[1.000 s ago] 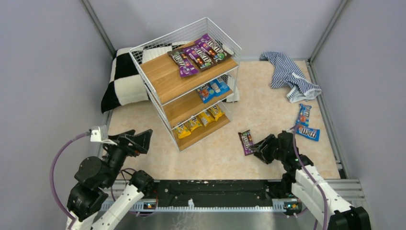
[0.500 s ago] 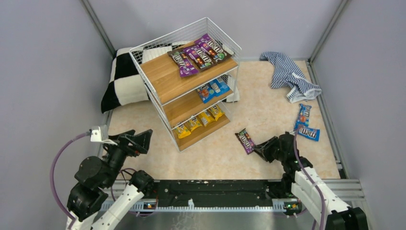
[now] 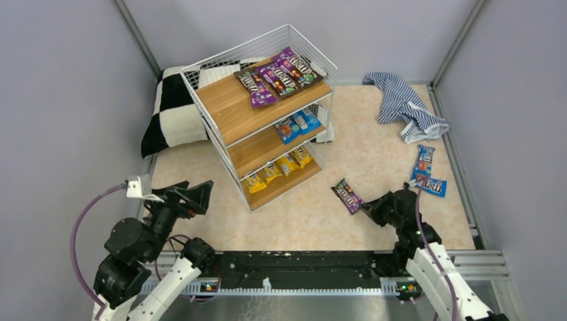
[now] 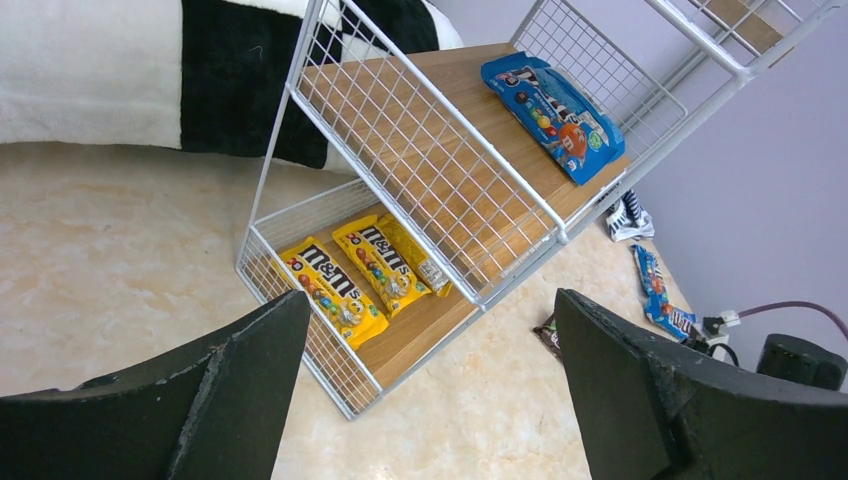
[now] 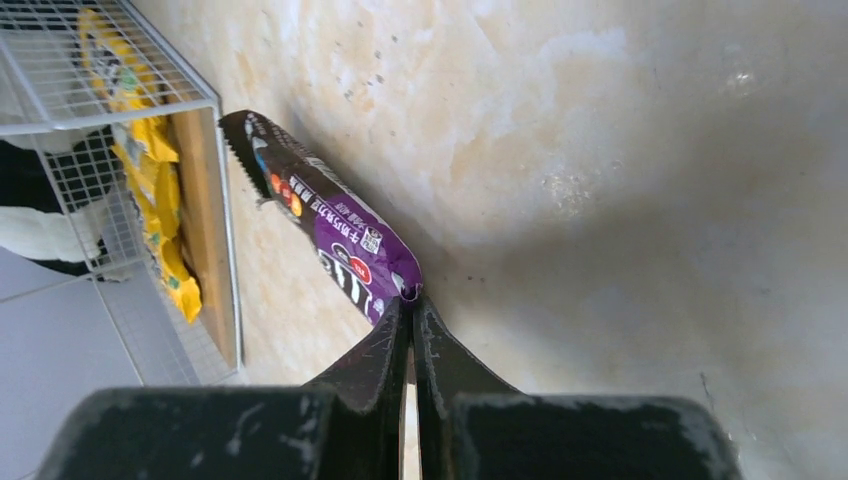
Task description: Place and organize the candy bags onto the shelf
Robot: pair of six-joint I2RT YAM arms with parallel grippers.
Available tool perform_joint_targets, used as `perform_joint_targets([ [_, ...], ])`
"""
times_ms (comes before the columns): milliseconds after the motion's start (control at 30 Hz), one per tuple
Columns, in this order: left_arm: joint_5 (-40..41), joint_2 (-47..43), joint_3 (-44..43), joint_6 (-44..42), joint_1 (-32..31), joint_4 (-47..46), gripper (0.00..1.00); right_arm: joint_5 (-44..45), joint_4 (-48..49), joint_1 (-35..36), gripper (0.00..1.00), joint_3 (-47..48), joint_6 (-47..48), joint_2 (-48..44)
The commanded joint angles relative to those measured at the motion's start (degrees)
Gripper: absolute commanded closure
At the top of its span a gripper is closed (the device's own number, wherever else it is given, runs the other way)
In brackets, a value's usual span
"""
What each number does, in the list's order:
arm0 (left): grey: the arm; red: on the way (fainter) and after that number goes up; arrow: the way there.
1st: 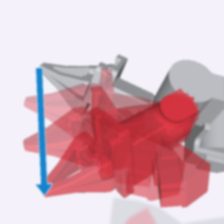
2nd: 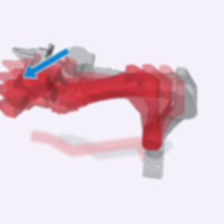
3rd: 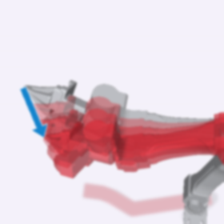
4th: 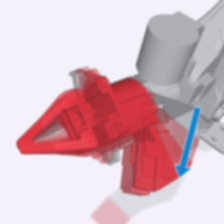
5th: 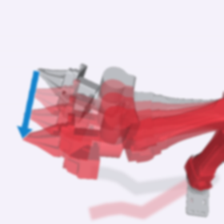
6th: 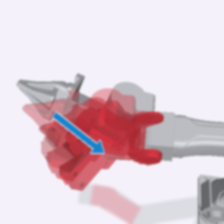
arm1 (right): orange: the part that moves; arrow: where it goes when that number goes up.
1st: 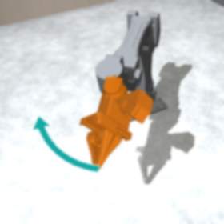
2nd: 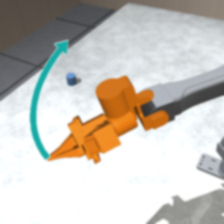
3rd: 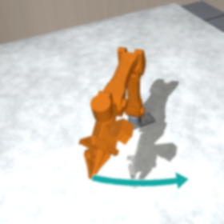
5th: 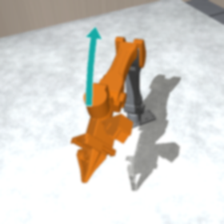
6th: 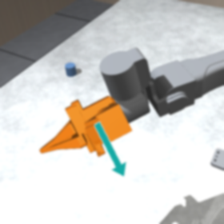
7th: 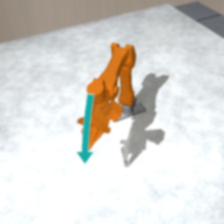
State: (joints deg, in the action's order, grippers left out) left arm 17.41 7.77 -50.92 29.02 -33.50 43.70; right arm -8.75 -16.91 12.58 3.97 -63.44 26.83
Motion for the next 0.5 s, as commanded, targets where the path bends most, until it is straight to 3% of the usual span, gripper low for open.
perform_joint_targets([
  [0,-0.8,1.1,-1.0,0.5,-0.4,-2.2,0.02,7.6,-11.1,-0.4,1.0,8.9,-1.1,-6.8],
  [167,-1.2,0.9,-1.1,0.7,-0.4,-2.2,0.02,15.8,-14.8,-0.4,1.0,19.7,4.6,-14.7],
  [267,-1.4,0.9,-1.2,0.7,-0.4,-2.3,0.02,20.0,-16.3,-0.4,1.0,27.5,10.1,-14.1],
  [367,-1.6,0.8,-1.0,0.8,-0.4,-2.5,0.02,18.2,-15.6,-0.4,1.0,36.1,15.9,-8.9],
  [467,-2.0,0.8,-1.0,0.9,-0.4,-2.9,0.02,10.4,-12.6,-0.4,1.0,45.7,20.4,-1.7],
])
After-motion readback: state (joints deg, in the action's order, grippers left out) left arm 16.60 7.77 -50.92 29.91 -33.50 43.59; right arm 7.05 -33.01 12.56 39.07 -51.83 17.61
